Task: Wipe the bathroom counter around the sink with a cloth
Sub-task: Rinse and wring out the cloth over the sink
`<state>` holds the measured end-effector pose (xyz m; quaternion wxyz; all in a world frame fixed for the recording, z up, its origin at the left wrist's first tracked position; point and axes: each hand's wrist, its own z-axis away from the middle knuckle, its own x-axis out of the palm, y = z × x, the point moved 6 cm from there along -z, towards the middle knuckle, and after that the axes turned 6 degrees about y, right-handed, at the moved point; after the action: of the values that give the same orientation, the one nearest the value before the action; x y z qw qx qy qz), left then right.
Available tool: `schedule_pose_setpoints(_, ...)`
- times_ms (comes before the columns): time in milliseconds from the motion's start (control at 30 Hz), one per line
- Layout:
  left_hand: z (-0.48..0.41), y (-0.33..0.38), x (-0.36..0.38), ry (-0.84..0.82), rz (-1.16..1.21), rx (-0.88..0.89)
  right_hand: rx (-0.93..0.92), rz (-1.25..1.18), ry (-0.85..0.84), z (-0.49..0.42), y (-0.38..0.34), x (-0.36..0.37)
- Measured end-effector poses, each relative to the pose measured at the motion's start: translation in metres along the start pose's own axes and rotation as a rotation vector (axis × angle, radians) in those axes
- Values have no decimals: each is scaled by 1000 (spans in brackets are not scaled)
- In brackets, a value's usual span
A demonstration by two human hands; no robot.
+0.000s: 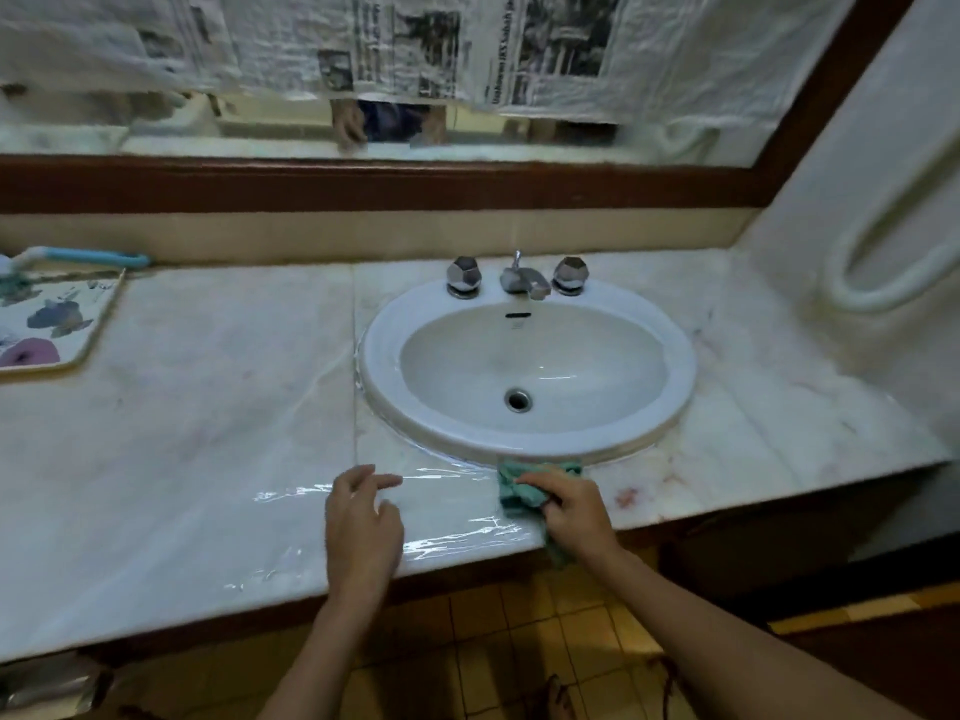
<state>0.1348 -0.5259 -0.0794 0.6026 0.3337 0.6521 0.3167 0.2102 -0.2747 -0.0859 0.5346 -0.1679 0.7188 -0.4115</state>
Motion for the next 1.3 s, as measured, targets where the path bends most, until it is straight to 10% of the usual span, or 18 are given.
schedule_pose_setpoints(200,12,82,44,-161,8,396,271,-337,163,-42,17,-87)
schedule_pose_setpoints(533,-35,232,152,-372,-598,1134,726,-789,-563,-121,-26,-126)
schedule_pose_setpoints(833,-96,282,184,-246,-608,1352,466,-361,-933,-177,-31,-138)
schedule_pose_setpoints(1033,-131,305,182,-348,-861,1279,345,-93,-931,-213,-33,-138)
schedule_pose_setpoints(1300,-142,276,205,-578,-1022,726,-134,702,-557,-238,-36,-109)
